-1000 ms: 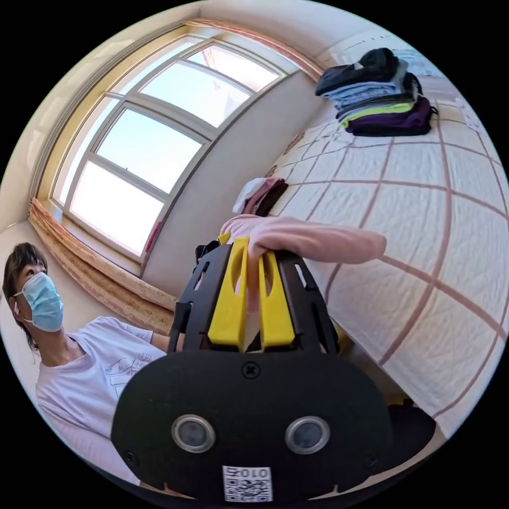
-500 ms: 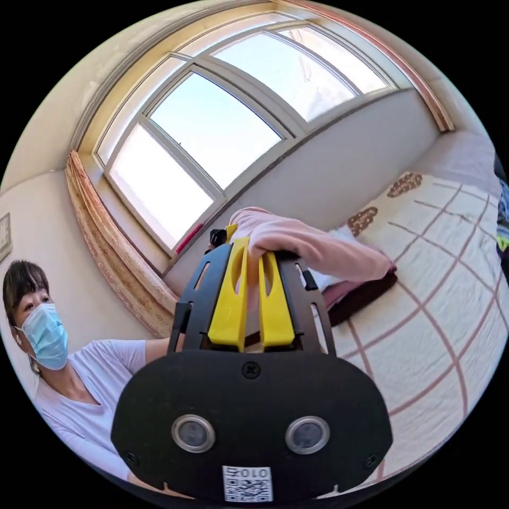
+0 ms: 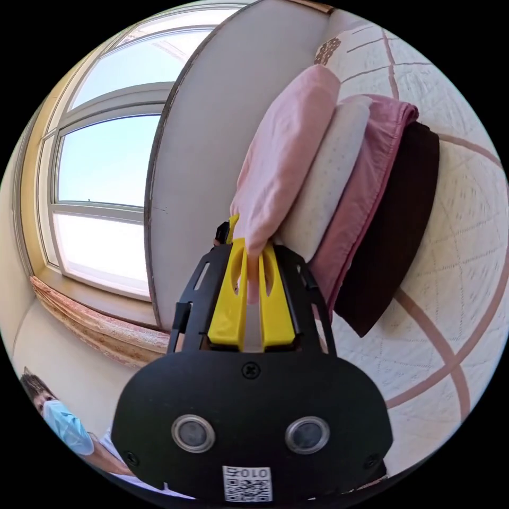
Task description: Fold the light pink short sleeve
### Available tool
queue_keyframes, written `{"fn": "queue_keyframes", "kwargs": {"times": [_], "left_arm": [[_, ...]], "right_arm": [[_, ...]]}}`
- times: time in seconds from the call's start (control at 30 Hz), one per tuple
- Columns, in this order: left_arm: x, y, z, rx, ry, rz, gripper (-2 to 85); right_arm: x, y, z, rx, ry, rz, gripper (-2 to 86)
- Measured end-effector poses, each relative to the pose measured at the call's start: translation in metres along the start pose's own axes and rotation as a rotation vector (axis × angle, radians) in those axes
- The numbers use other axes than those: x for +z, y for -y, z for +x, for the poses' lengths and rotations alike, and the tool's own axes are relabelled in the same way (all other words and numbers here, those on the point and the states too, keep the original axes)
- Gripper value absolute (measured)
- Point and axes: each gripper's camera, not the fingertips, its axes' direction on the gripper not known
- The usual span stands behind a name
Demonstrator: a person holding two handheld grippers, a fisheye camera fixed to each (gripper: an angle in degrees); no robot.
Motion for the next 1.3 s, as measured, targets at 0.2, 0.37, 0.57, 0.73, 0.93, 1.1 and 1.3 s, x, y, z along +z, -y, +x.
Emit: {"fn": "queue_keyframes", "kwargs": {"times": [0.2,0.37,0.57,0.73,0.93,1.1,1.3], "left_arm": [[0.008,0.005,0.043,0.084,0.021,-0.030,8.0],[0.021,-0.016,0.028,-0.024,0.221,-0.036,8.5],[0.017,-0.084,0.070,0.134,0.522,0.216,6.8],[0.096,-0.177,0.152,0.590,0.865,0.159,2.7],[0.248,-0.318,0.204,0.981,0.590,0.102,0.2],[0.365,-0.392,0.206,1.022,0.472,0.111,-0.1],[0.508,-0.399,0.220,1.121,0.396,0.096,-0.2]], "right_arm": [[0.007,0.005,-0.042,-0.020,0.027,-0.016,5.1],[0.047,-0.008,-0.033,-0.073,-0.165,-0.050,5.1],[0.007,-0.068,-0.073,-0.349,-0.397,-0.063,3.6],[-0.051,-0.206,-0.094,-0.653,-0.728,0.149,2.4],[-0.133,-0.336,-0.076,-0.666,-0.888,0.296,1.6],[-0.222,-0.397,-0.072,-0.559,-1.163,0.494,2.5],[-0.337,-0.348,-0.050,-0.520,-1.325,0.652,6.9]]}}
